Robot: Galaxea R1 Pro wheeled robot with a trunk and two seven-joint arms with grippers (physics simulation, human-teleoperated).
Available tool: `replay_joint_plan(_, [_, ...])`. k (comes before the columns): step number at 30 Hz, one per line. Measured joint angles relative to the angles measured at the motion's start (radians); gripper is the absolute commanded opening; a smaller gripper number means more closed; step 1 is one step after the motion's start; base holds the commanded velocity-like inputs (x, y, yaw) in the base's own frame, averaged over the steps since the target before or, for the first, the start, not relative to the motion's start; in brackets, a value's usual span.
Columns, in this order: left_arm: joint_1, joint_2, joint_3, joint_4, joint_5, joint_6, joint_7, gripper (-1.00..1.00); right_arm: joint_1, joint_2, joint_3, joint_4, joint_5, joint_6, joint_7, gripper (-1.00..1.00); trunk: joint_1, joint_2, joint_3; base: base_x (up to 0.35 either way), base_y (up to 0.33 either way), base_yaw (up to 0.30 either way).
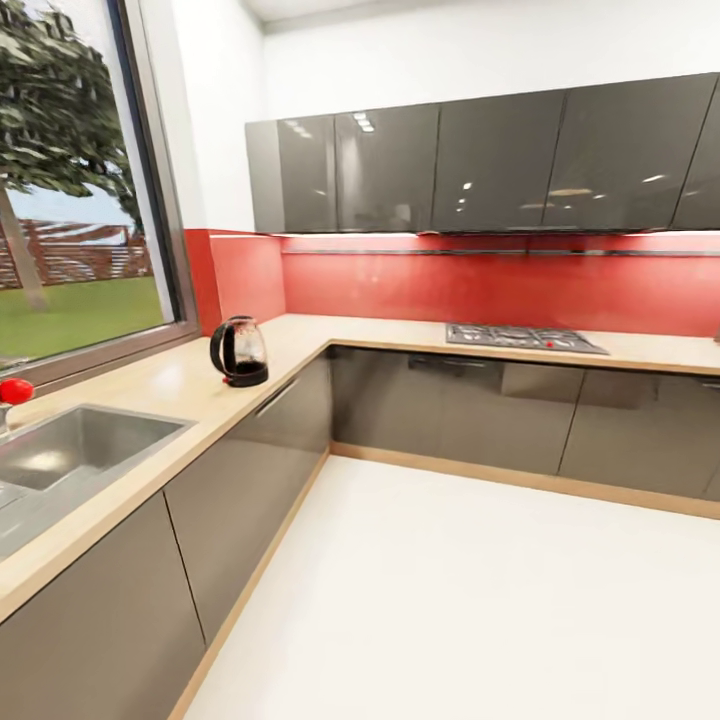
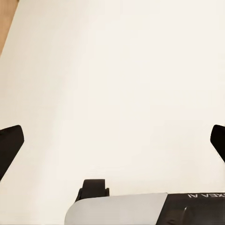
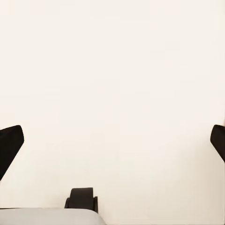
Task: Set up a coffee station on the kitchen countertop: keep the coffee maker on the countertop, move the bottle of coffee from the kitchen shelf to the counter next to the coffee maker, place a paper coffee filter on top of the coffee maker, put the saucer next to the coffee maker with the coffee cup on the saucer, and place the electric kettle next to the coffee maker.
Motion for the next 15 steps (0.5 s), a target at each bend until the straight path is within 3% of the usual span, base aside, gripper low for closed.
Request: replay_joint_plan(15, [0.0,0.007,0.0,0.0,0.0,0.0,0.0,1.0,0.0,0.0,0.0,0.0,0.0,0.0,0.0,1.0,0.0,0.0,0.0,0.296,-0.152,0.0])
